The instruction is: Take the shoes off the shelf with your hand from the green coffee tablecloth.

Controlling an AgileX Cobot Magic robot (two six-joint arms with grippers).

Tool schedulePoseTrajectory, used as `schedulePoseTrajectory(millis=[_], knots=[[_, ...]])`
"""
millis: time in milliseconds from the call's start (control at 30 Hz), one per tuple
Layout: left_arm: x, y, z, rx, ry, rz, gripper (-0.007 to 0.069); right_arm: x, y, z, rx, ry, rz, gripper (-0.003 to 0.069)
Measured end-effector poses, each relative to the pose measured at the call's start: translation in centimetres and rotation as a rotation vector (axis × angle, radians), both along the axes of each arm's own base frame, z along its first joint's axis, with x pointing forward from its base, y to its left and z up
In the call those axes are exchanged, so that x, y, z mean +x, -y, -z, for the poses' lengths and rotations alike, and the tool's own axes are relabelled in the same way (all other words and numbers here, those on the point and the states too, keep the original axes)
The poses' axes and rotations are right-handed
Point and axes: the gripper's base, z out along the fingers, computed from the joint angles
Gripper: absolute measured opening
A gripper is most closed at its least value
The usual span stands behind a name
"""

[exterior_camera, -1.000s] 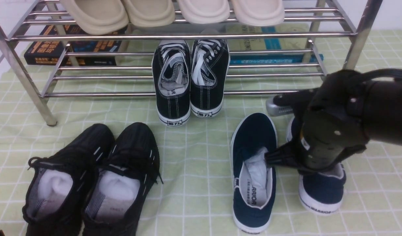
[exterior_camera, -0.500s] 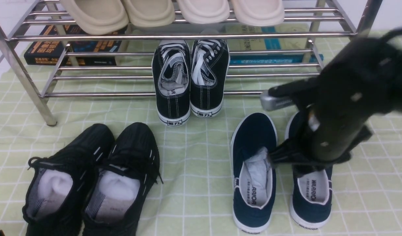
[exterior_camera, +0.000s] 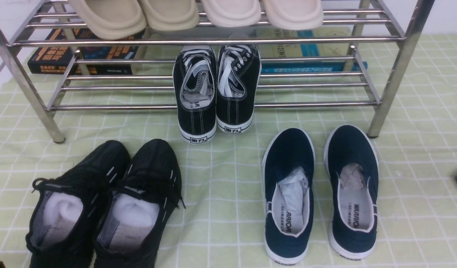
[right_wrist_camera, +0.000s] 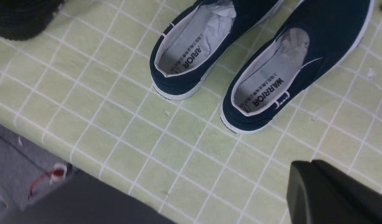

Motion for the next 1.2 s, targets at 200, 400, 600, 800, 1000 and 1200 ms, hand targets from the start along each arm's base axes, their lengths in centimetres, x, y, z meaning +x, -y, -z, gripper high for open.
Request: schedulePoseTrajectory(millis=[200, 400, 600, 800, 1000, 1200], knots=[[0.0, 0.0, 0.0, 0.0, 0.0, 0.0, 0.0239, -3.8, 2.9, 3.9, 0.277, 0.323, -0.016, -0.0015], [0.0, 0.0, 0.0, 0.0, 0.0, 0.0, 0.0239, -4.1, 3.0, 9.1, 0.441, 0.495, -0.014, -0.0015], [0.0, 0.0, 0.0, 0.0, 0.0, 0.0, 0.0239, -3.7, 2.7, 11.8, 0.472, 0.538, -0.012, -0.0014], [0.0, 0.0, 0.0, 0.0, 0.0, 0.0, 0.0239, -3.6, 2.7, 13.7, 0.435, 0.491, -0.011, -0.0011], [0.0, 0.0, 0.0, 0.0, 0.0, 0.0, 0.0239, -3.7, 2.7, 15.1, 0.4, 0.449, -0.011, -0.0007], [0.0, 0.0, 0.0, 0.0, 0.0, 0.0, 0.0239, -3.7, 2.7, 15.4, 0.392, 0.44, -0.011, -0.0002]])
